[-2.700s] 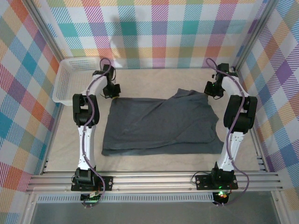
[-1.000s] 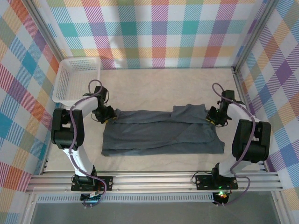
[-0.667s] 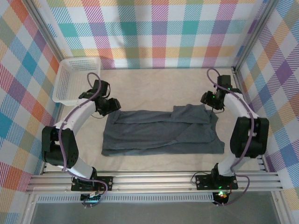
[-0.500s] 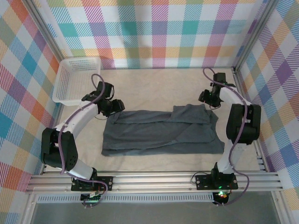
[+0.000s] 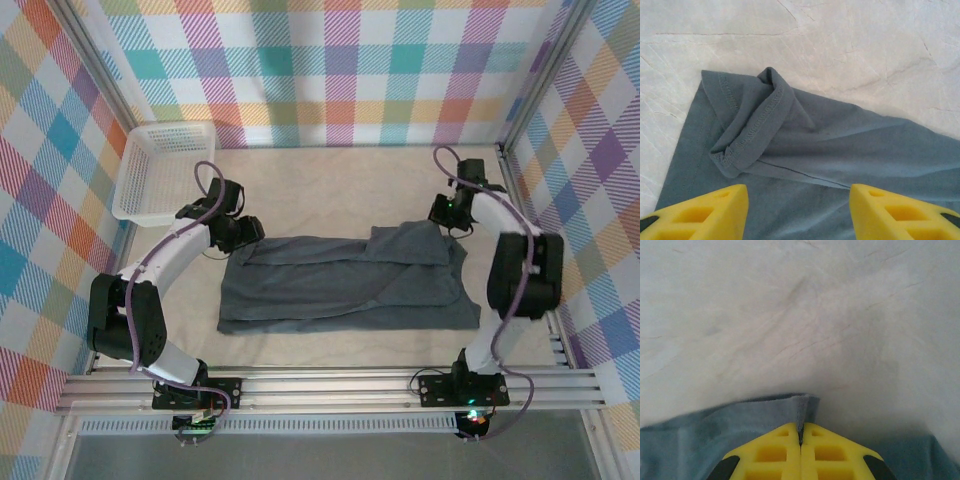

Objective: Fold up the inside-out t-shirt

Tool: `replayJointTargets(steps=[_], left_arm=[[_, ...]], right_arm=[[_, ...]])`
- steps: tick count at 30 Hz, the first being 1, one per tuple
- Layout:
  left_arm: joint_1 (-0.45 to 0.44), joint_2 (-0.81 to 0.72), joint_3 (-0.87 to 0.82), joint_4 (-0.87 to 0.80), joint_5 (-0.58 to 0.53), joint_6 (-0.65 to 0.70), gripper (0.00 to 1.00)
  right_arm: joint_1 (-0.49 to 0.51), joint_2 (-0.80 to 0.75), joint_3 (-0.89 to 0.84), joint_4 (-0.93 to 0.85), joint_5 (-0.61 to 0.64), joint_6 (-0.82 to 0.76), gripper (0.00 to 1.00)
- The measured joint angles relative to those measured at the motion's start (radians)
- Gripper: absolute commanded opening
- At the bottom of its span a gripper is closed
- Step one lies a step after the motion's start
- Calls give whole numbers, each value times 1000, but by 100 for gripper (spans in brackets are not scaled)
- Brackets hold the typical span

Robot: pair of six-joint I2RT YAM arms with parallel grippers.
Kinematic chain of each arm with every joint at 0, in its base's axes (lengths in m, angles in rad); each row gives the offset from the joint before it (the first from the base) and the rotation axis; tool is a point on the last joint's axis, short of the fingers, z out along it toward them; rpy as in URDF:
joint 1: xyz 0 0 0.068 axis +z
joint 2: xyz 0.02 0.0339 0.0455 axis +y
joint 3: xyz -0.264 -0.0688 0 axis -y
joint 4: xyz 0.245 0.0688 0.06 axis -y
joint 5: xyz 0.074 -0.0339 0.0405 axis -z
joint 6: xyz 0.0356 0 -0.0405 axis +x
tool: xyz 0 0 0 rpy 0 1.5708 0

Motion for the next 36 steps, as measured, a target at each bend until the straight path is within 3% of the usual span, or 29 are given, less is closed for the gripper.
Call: replayJointTargets(steps=[4, 5, 6, 7, 8, 11, 15, 20, 26, 27, 29, 32, 36], left_arm=[[0, 2, 3, 0, -2, 0, 56], [0, 3, 5, 0, -6, 0, 56], [0, 3, 6, 0, -8, 0, 56], [0, 3, 6, 1, -9, -1, 56], [0, 3, 6, 1, -9, -3, 56], [0, 3, 6, 4, -9, -4, 56], [0, 3, 6, 4, -9, -5, 56], [-5, -3, 3, 16, 26, -2, 58], [-37, -60, -34, 62, 135, 30, 64], [-42, -67, -38, 64, 148, 35, 64], [-52, -77, -41, 70, 169, 49, 64], [-53, -80, -42, 72, 174, 58, 65], [-53, -80, -44, 71, 164, 61, 65]], right_arm=[[20, -438, -341, 95, 6, 92, 0], [28, -576, -450, 113, 11, 132, 8], [35, -703, -555, 120, 7, 171, 28], [40, -791, -625, 116, 1, 191, 41], [43, -878, -690, 103, -10, 214, 48], [43, -950, -728, 62, -27, 238, 57], [57, -826, -589, 69, -76, 213, 57], [181, -423, -283, 116, -95, 136, 57], [248, -32, -138, 105, -82, 78, 56], [251, 6, -129, 98, -83, 76, 52], [258, 78, -102, 74, -84, 72, 28], [270, 99, -92, 56, -77, 73, 2], [275, 35, -115, 57, -68, 83, 0]])
